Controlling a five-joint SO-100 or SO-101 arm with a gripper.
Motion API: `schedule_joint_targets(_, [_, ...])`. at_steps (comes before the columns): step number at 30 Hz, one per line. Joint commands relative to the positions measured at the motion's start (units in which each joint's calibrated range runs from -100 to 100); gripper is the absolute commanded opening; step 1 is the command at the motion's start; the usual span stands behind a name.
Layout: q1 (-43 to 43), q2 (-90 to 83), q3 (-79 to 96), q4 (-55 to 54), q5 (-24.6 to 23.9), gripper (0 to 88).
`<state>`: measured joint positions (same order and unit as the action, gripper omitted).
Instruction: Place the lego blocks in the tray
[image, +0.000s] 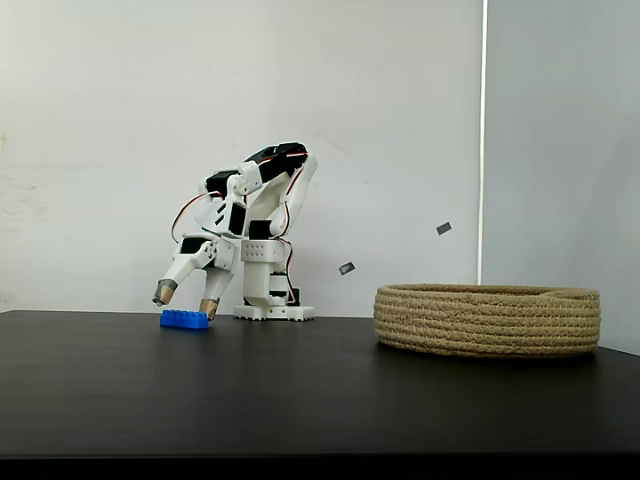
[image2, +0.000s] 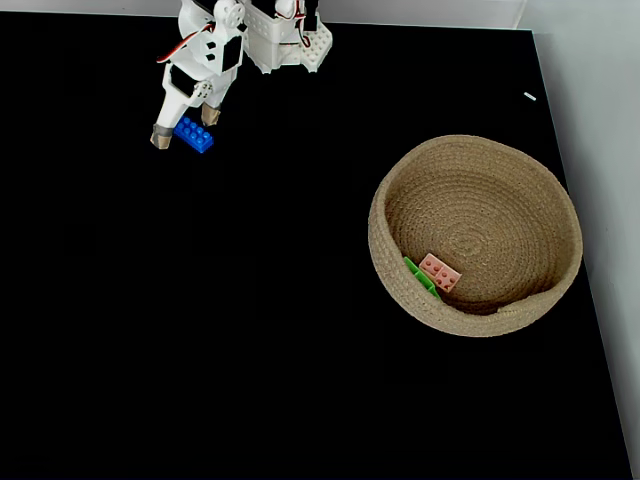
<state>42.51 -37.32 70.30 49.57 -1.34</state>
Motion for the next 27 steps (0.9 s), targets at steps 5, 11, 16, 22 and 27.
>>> schedule_joint_targets(5, [0.4, -0.4, 0.5, -0.3, 0.3, 15.7])
schedule_joint_targets(11, [0.2, -1.2, 0.7, -0.3, 2.0, 0.3])
schedule_joint_targets(16, [-0.9, -2.5, 0.4, -0.4, 2.4, 0.2])
schedule_joint_targets(22, [-7.1, -4.6, -14.9, 10.6, -2.3, 0.2])
schedule_joint_targets(27, [-18.0, -4.0, -32.5, 19.1, -7.5, 0.2])
